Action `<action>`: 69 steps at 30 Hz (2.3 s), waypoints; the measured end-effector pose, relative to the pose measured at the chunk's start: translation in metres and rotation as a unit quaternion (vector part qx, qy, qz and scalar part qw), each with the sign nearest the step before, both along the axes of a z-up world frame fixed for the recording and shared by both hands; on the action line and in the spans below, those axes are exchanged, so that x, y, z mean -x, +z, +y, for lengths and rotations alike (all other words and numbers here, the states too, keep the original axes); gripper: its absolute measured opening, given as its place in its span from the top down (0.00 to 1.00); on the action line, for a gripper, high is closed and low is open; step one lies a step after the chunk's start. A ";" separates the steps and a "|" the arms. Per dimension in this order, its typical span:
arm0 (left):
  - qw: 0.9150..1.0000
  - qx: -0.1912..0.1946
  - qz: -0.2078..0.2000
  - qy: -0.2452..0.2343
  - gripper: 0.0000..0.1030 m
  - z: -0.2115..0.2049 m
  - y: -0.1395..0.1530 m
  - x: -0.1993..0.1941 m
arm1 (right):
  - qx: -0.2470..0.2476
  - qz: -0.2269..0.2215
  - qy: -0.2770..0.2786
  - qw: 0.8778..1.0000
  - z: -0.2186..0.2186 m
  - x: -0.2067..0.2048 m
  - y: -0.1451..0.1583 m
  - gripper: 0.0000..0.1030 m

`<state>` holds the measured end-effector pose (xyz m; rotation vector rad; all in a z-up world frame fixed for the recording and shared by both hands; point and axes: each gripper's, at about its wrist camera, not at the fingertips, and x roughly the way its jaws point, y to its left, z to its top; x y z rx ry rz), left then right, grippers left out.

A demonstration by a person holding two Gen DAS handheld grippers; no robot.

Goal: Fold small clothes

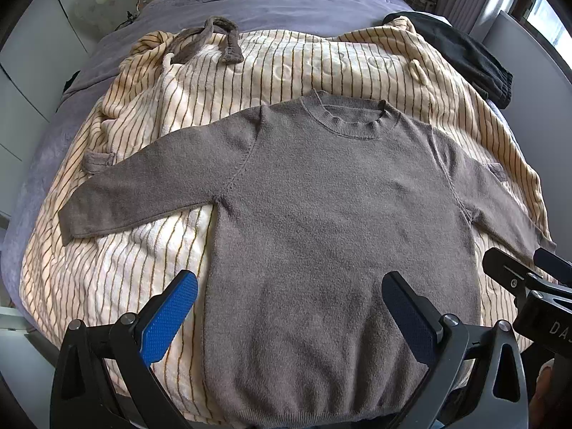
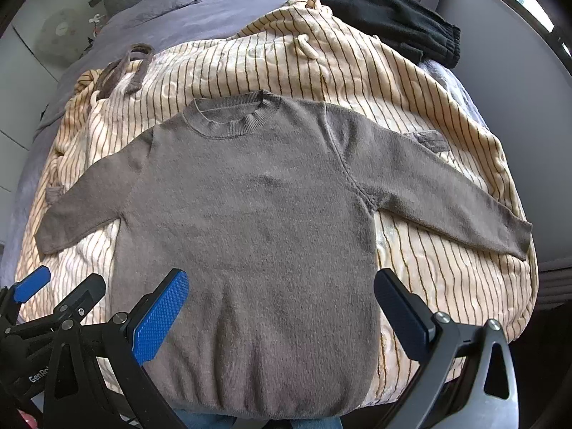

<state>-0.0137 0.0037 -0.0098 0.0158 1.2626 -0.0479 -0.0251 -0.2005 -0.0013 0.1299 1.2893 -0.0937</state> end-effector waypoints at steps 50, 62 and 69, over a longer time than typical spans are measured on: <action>1.000 0.000 0.003 -0.002 0.00 0.003 -0.003 0.011 | -0.004 0.004 -0.001 1.000 -0.003 0.006 -0.006 0.00; 1.000 0.001 0.002 -0.002 0.00 0.003 -0.004 0.012 | -0.004 0.005 -0.003 1.000 -0.004 0.009 -0.008 0.00; 1.000 0.004 0.003 -0.002 0.00 0.003 -0.008 0.015 | -0.005 0.011 -0.003 1.000 -0.004 0.007 -0.012 0.00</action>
